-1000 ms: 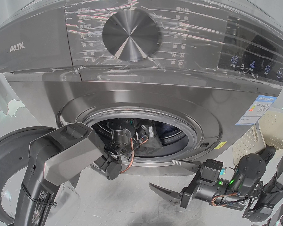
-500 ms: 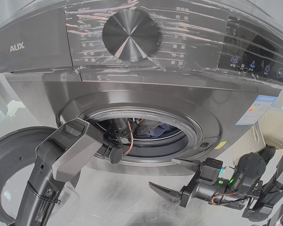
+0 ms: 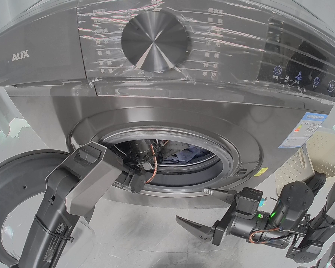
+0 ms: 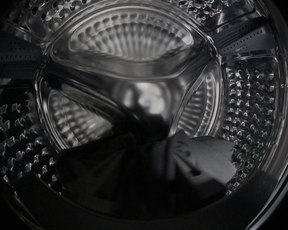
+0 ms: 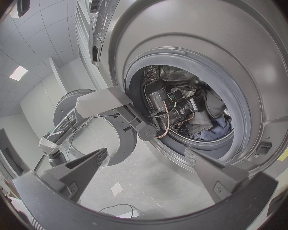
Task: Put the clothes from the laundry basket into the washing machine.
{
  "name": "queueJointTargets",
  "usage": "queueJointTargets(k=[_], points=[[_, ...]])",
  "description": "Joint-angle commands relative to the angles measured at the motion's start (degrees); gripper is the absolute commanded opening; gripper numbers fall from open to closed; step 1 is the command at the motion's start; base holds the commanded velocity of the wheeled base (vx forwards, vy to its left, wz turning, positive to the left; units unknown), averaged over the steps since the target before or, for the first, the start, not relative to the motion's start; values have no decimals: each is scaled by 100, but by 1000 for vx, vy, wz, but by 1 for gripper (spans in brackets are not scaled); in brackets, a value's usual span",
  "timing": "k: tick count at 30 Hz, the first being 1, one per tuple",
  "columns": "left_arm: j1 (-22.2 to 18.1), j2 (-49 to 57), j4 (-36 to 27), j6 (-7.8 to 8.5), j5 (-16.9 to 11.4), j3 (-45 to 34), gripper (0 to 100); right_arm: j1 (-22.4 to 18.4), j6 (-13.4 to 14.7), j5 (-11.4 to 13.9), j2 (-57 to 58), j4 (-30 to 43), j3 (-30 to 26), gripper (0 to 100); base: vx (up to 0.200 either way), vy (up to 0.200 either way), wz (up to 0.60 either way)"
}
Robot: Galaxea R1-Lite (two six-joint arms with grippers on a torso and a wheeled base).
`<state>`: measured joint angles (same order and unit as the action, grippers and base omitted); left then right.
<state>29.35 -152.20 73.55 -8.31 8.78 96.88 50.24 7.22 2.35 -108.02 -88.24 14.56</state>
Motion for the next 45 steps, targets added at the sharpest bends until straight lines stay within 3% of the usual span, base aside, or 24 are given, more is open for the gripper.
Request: queueJointTargets(k=[1,7,10,18,27,32,36,40,45], points=[[35,32,2,-4,-8,-240,100,-5,-1,2,-8,-1,-5,100,0,0,0],[211,428,107,5,-60,-1347,100,-49,-1,11,0,-1,-5,100,0,0,0],[422,929,318,5,-139,-2323,100,-84,-1,11,18,-1,-14,100,0,0,0],[958,1738,547,14,-148,-3615,100,-84,-10,11,44,-1,-49,100,0,0,0],[1371,2212,1338,58,-139,-5214,100,-84,-1,-7,115,-1,-102,100,0,0,0],[1731,2924,1531,-65,-210,-6656,100,-102,-10,-7,167,-1,-181,100,0,0,0],[2206,3829,1531,-294,-183,-7965,100,-181,-19,-16,343,-1,-348,100,0,0,0],[2575,4568,1522,-302,-78,-8449,100,-497,-63,-7,624,-1,-612,100,0,0,0],[2619,5323,1514,-294,247,-8844,100,-796,-63,-7,1029,-1,-884,100,0,0,0]])
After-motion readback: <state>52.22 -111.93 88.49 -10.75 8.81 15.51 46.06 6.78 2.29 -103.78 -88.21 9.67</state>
